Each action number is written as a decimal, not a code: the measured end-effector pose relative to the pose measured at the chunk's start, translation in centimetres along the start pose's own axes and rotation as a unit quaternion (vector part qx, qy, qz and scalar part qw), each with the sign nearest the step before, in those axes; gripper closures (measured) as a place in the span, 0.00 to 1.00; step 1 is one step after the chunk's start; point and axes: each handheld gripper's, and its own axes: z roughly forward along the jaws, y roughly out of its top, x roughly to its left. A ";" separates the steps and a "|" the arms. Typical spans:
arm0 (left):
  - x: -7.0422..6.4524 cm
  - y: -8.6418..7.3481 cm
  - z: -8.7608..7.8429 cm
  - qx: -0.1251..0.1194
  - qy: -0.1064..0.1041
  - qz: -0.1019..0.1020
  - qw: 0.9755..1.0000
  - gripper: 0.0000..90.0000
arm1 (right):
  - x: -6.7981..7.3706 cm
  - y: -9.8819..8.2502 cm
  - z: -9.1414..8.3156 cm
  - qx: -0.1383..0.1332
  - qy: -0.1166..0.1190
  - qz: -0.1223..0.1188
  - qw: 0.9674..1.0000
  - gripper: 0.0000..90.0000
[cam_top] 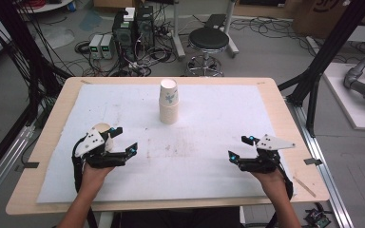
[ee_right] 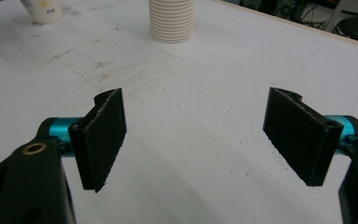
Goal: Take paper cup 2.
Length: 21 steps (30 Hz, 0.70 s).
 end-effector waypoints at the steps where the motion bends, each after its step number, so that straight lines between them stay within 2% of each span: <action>1: -0.1 0.0 0.0 0.000 -0.002 -0.002 1.000 0.17 | 0.0 -0.1 0.1 0.002 0.001 0.000 1.000 0.24; 11: -0.7 0.2 0.6 0.002 -0.007 0.001 1.000 0.17 | 0.1 -0.2 -0.2 0.000 0.005 -0.002 1.000 0.24; 15: -1.1 0.9 1.1 0.001 -0.018 -0.008 1.000 0.17 | -0.1 -0.1 -0.5 -0.006 0.002 0.003 1.000 0.24; 17: -1.2 1.3 1.3 0.001 -0.019 -0.004 1.000 0.17 | -0.1 -0.1 -0.5 -0.006 0.002 0.002 1.000 0.24; 21: -1.2 2.3 2.0 -0.005 -0.020 -0.009 1.000 0.17 | -0.1 0.0 -0.4 -0.005 0.004 0.001 1.000 0.24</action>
